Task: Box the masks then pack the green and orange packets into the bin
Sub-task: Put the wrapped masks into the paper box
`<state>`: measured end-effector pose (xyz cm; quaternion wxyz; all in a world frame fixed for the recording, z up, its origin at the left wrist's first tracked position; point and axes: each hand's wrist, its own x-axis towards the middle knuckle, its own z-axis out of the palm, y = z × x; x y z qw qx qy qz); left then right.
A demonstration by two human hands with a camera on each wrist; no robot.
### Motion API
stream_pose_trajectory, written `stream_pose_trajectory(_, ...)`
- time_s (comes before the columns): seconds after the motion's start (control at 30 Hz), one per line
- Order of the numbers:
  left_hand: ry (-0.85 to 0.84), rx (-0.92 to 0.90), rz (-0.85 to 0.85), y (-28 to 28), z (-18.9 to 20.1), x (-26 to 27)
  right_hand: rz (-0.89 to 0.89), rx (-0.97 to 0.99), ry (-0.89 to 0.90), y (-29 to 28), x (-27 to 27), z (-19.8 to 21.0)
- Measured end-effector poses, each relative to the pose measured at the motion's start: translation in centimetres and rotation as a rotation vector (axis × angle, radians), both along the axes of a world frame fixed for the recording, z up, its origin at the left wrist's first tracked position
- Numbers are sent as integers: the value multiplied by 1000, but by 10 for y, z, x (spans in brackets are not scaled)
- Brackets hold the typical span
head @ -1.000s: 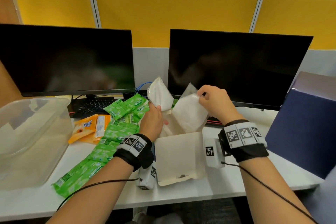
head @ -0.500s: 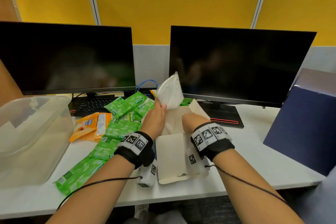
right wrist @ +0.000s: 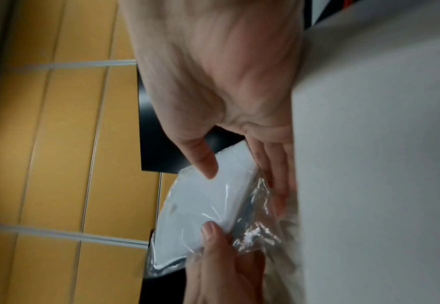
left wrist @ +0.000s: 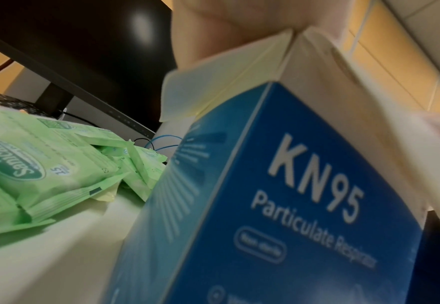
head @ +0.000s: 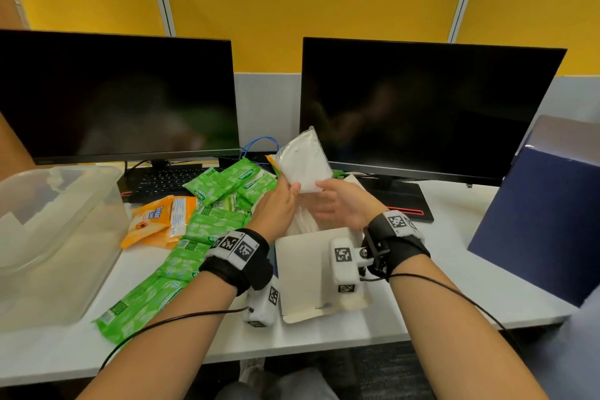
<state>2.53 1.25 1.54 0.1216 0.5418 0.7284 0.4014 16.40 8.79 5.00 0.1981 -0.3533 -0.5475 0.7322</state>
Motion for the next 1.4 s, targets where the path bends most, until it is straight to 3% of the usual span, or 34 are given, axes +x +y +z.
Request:
stream_pose_trajectory(0.1,135,-91,-2,1,2,1,-158,-64,239,6,2,-4)
stream_pose_trajectory(0.2,365,-143,-39,1,3,2,-226,-89,390,6,0,-8)
stream_pose_trajectory(0.33,515,-231,-72,2,3,3,-350,-25,525,5,4,-9)
stream_pose_trajectory(0.53,311,-147,5,2,1,2,-270,270,191,-8,-1,-9)
stream_pose_trajectory(0.63,267,-102,-11,2,-2,1,-262,274,254,-9,1,-8)
stream_pose_trajectory(0.77,230,-101,-12,4,-3,-1,-379,400,342,-11,5,-9)
stream_pose_trajectory(0.87,227,-88,-19,4,-2,-1,-444,364,351,-13,5,-8)
stream_pose_trajectory(1.1,385,-197,-42,3,4,2,-263,276,421,-13,11,-3)
stream_pose_trajectory(1.2,483,-235,-34,3,5,3,-129,417,263,-14,10,0)
stream_pose_trajectory(1.3,363,-179,3,3,4,4,-133,478,57,-16,3,0)
stream_pose_trajectory(1.4,307,-158,-5,3,2,3,-74,557,-267,-14,-5,-4)
